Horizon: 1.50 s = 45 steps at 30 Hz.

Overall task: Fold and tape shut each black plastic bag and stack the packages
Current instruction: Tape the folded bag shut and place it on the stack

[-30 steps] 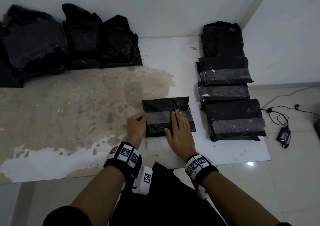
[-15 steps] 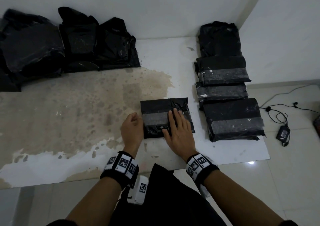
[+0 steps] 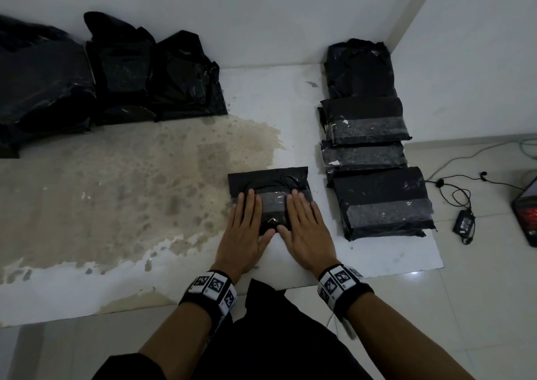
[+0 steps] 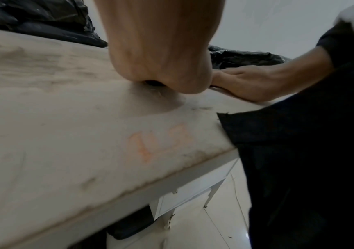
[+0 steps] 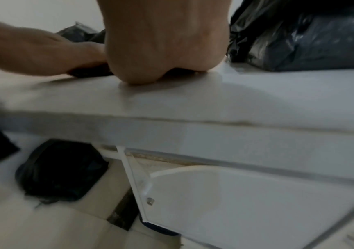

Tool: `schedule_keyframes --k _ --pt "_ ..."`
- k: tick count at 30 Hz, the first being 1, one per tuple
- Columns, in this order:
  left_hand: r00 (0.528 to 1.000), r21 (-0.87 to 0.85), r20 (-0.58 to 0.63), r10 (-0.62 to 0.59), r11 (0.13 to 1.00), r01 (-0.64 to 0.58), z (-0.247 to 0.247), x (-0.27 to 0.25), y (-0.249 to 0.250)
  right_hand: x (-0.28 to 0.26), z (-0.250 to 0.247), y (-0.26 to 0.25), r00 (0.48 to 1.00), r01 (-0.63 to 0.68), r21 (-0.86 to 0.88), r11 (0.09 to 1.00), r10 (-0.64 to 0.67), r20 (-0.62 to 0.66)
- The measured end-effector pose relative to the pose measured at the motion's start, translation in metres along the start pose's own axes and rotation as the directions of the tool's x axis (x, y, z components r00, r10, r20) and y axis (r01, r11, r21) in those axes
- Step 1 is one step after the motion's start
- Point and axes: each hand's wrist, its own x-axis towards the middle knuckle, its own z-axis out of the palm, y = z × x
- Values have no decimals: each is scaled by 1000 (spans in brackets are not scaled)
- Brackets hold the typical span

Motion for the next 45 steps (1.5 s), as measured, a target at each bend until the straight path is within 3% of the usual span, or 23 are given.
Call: schedule_keyframes --k 8,17,21,25,28,31,35,41,45 --pt "998 29 10 -54 998 54 1 -5 -5 -3 -5 -11 979 -202 27 979 202 -1" --pt "992 42 65 -112 993 110 -7 -11 -7 0 -6 -20 950 -307 72 949 310 -37" --pt "989 -62 65 -135 988 139 -10 -10 -10 5 -18 -22 928 -349 235 907 369 -46" --pt "980 -272 27 -197 942 197 -20 -5 -9 21 -35 -25 844 -443 436 783 528 -91" --pt "970 -396 29 -243 888 234 -31 0 -11 37 -41 -19 770 -523 651 551 633 83" --pt "958 -475 37 -284 839 267 -40 5 -16 41 -48 -15 734 -515 813 273 629 255" --pt "953 -573 91 -290 768 288 -34 12 -37 38 -59 -13 774 -507 856 102 492 400" --pt "946 -667 61 -319 691 276 -53 11 -23 32 -81 -15 851 -459 885 74 323 414" --pt "919 -832 64 -389 488 265 -66 16 -12 31 -97 -5 868 -399 916 -42 304 392"
